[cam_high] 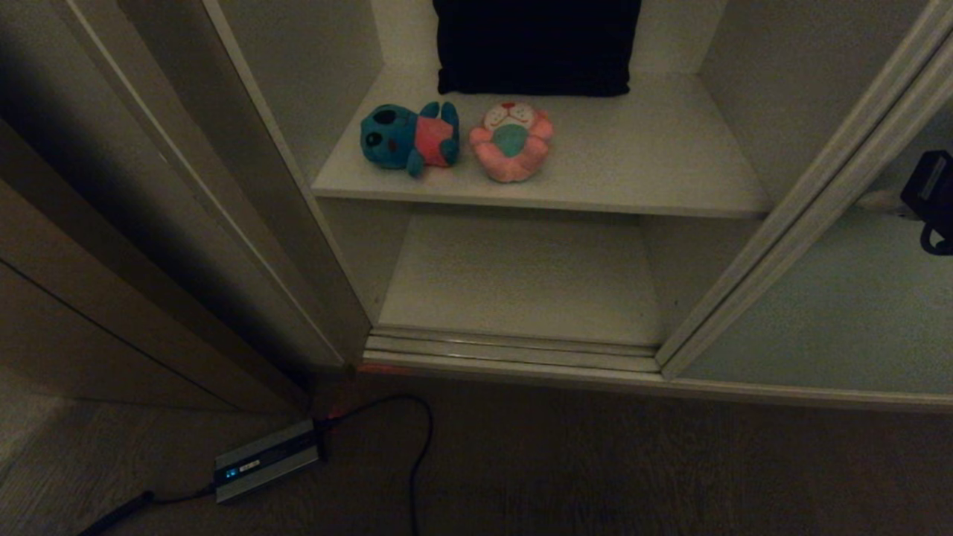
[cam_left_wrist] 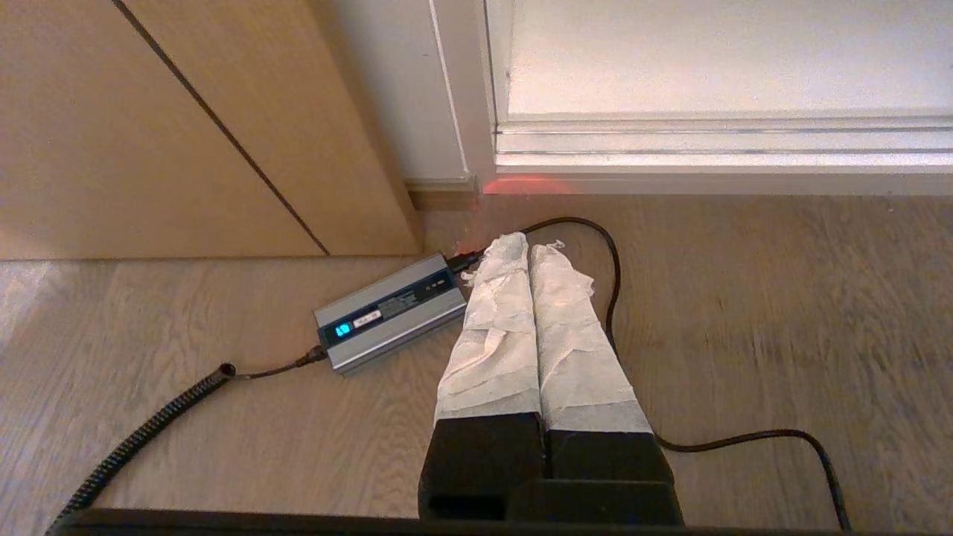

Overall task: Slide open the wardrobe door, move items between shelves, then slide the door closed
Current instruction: Close the door

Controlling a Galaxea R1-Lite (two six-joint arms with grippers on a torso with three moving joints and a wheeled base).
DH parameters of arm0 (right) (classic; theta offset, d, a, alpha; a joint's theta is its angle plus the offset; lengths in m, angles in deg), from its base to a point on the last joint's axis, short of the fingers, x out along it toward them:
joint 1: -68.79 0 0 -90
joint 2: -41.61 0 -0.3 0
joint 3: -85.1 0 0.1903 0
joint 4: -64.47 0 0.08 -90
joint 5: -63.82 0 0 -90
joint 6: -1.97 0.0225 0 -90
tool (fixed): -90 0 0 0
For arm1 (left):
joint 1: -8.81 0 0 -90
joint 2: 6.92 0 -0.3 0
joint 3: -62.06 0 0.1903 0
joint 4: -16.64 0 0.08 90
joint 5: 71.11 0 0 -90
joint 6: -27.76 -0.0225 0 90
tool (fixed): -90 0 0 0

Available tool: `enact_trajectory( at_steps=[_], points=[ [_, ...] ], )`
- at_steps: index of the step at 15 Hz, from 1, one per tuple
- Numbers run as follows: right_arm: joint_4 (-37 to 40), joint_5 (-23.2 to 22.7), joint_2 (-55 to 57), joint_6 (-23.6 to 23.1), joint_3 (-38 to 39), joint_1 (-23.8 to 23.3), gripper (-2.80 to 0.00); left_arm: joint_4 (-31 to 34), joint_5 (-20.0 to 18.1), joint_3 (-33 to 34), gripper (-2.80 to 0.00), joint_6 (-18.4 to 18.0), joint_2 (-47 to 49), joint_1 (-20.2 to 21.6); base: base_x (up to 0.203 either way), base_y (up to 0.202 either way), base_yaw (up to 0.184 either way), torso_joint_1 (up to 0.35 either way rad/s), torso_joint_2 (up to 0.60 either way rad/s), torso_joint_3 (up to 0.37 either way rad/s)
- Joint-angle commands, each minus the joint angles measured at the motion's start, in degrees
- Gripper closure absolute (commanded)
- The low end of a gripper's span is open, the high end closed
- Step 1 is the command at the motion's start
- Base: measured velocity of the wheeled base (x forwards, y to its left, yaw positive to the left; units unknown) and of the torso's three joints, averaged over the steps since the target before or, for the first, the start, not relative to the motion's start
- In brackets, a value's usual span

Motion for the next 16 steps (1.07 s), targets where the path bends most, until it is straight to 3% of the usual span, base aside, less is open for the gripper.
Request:
enact_trajectory(
  at_steps=[1, 11, 16],
  points=[
    [-0.2, 0.0, -0.4, 0.0, -0.1, 0.9, 0.0, 0.0, 0.0, 0.0, 0.0, 0.0, 0.1, 0.0, 0.0, 0.0, 0.0, 0.0, 0.0, 0.0],
    [-0.9, 1.2, -2.5, -0.4, 0.4, 13.6, 0.0, 0.0, 0.0, 0.0, 0.0, 0.0, 0.1, 0.0, 0.0, 0.0, 0.0, 0.0, 0.0, 0.0],
    [-2.7, 2.5, -7.6, -0.4, 3.9, 26.7, 0.0, 0.0, 0.0, 0.0, 0.0, 0.0, 0.1, 0.0, 0.0, 0.0, 0.0, 0.0, 0.0, 0.0]
  ],
)
